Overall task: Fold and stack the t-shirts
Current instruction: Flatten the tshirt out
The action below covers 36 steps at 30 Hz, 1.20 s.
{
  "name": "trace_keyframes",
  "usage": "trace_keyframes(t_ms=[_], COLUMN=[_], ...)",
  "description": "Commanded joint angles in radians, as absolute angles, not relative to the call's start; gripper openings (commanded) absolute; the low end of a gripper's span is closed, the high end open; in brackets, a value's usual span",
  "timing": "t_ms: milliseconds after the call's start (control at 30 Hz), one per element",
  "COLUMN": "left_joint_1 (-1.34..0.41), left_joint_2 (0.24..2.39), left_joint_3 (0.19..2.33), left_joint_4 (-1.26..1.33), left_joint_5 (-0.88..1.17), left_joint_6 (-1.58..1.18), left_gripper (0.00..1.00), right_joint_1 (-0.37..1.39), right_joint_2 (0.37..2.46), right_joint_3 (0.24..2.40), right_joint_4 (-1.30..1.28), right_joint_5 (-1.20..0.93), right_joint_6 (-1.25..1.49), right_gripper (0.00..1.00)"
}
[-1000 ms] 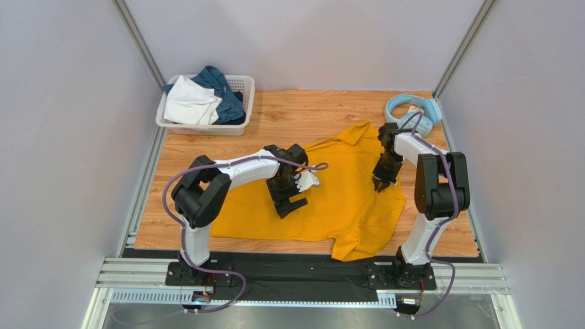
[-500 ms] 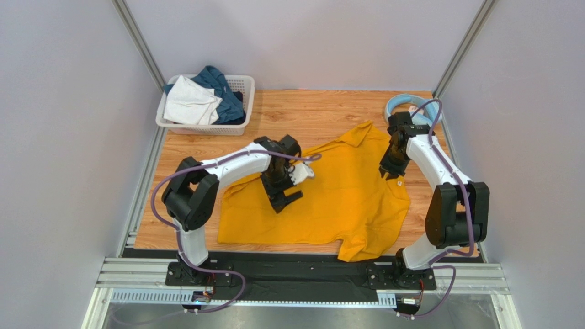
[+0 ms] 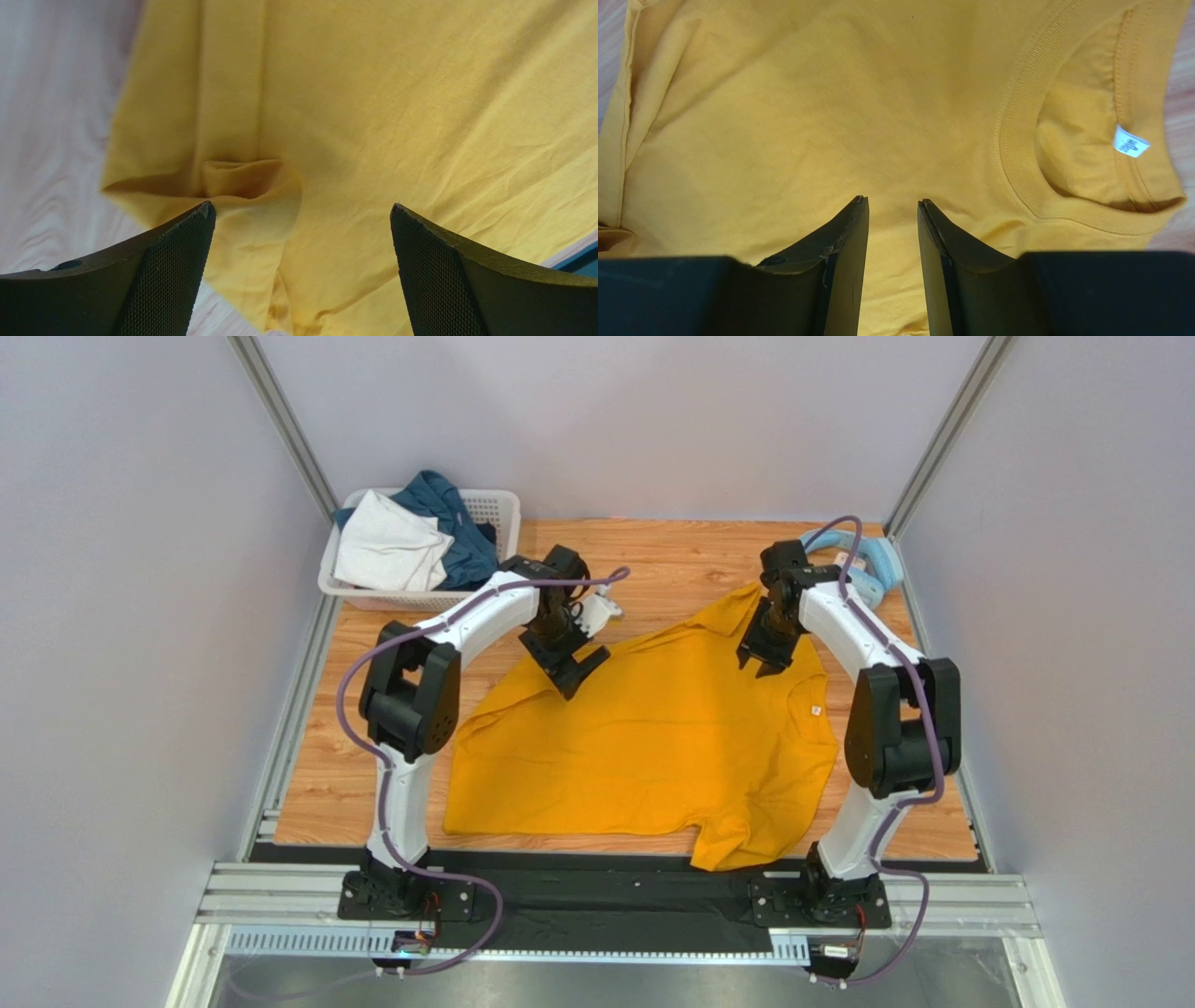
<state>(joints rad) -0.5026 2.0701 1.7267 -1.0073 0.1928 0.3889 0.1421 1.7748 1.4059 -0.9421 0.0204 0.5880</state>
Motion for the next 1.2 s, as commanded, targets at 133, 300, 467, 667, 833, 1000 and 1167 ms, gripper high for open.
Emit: trace_keyframes(t_ms=[133,300,467,667,833,1000,1167], left_joint_1=[-0.508,-0.494,-0.471,-0.427,-0.403,-0.388,-0.379], left_joint_2=[2.008,1.986,2.011,2.077,2.100,2.100,2.082], left_joint_3=[1.628,1.592,1.595,1.620,1.632,1.629,1.618], left_joint_4=[-1.008,-0.977,-0.934,-0.870,-0.853,-0.839,-0.839], left_joint_5=[0.221,0.184,0.143,0.089,0.072,0.061,0.057], left_joint_6=[0.374,0.391,0.410,0.411,0.411,0.408,0.403], left_gripper=[1.00,1.00,1.00,0.91,0.61,0.27,0.10], right_joint_1=[0.144,0.149,0.150,0.149,0.150,0.150,0.150], right_joint_2=[1.946,1.997,2.029,2.036,2.028,2.019,2.037], right_joint_3=[1.606,1.635,1.664,1.667,1.660,1.663,1.646], right_joint_4=[-0.881,-0.871,-0.862,-0.842,-0.835,-0.816,-0.810], right_joint_5=[-0.064,-0.068,-0.031,-0.048,-0.049,-0.052,-0.052], right_joint_6=[0.606,0.600,0.583,0.592,0.591,0.591,0.594], right_gripper=[0.36,0.33,0.24,0.20,0.27,0.40,0.39])
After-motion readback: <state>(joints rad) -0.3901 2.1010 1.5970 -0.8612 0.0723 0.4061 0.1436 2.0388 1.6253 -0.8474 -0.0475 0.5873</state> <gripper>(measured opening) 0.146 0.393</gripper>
